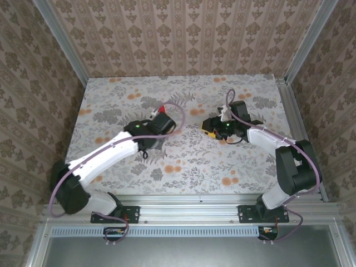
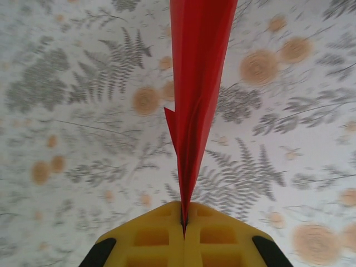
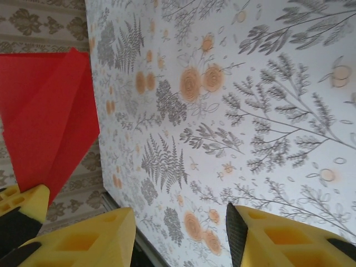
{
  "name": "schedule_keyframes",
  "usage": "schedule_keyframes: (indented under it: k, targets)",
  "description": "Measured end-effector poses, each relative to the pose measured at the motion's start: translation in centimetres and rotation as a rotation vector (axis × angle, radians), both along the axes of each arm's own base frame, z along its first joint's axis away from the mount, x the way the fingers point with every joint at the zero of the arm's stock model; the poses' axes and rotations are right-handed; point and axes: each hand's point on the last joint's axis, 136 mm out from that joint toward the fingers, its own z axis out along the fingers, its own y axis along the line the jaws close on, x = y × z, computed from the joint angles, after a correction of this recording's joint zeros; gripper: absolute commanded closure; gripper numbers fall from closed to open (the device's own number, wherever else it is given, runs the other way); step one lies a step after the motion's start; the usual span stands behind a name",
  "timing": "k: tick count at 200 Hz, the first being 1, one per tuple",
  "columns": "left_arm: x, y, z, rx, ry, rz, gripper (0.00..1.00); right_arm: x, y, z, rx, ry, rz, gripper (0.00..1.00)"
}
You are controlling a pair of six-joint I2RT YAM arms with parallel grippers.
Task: Fold a paper plane with a square sheet of paper (pick it up from the middle)
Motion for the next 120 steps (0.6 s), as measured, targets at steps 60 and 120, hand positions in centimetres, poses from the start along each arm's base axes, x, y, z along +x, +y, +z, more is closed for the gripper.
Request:
schedule_keyframes:
  k: [60,120]
  targets:
    - [-1.2,-3.5,-6.2,0.313,0.059,-0.130,0.92,0.0,-1.3,0.6,0.012,-0.009,0.018,0.45]
    - [-2.7,-8.5,-10.0,0.391,0.084,-0.273,0.80,0.2,-2.9,0.7,0.029,-0.010,0.013,0.43]
